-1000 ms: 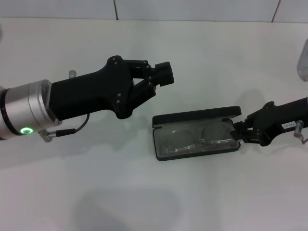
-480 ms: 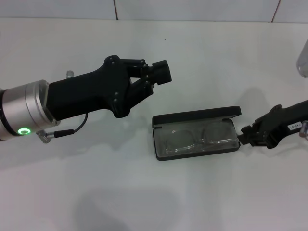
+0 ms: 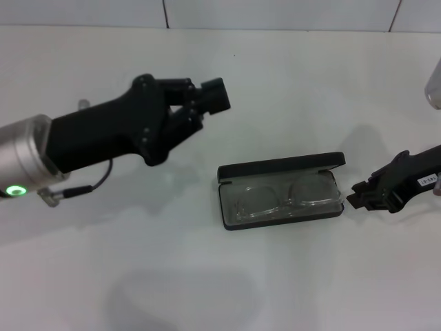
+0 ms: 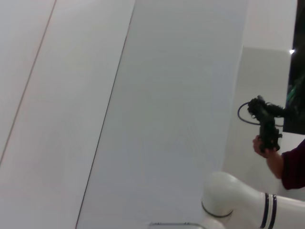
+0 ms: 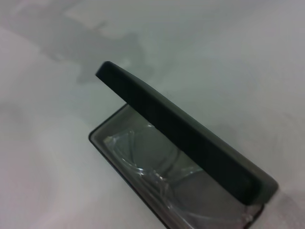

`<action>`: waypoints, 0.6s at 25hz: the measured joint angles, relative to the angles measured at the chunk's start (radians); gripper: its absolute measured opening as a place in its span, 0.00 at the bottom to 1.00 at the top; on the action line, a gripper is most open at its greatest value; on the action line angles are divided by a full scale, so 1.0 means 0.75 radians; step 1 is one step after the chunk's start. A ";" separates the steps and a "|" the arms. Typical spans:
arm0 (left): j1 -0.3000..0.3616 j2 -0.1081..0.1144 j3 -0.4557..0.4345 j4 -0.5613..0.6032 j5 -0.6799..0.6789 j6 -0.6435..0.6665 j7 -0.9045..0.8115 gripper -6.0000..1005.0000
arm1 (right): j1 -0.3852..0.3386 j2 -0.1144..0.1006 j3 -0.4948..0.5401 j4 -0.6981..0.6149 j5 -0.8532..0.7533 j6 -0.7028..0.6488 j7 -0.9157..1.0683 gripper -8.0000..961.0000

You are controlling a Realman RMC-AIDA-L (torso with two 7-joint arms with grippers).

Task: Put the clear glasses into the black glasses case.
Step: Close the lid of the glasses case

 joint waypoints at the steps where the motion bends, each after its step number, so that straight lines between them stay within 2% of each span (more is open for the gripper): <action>1: 0.000 0.005 -0.002 0.010 -0.003 0.011 -0.015 0.11 | 0.002 0.000 0.000 -0.007 -0.006 -0.002 0.005 0.21; 6: -0.012 0.045 -0.007 0.067 -0.003 0.057 -0.158 0.11 | -0.001 0.008 -0.006 -0.048 -0.002 -0.003 0.017 0.21; 10: -0.016 0.061 -0.002 0.067 0.007 0.061 -0.208 0.11 | 0.027 0.007 -0.008 -0.051 0.000 -0.002 0.018 0.21; 15: -0.002 0.061 -0.006 0.068 0.009 0.077 -0.231 0.11 | 0.045 0.003 -0.010 -0.058 -0.009 0.003 0.003 0.21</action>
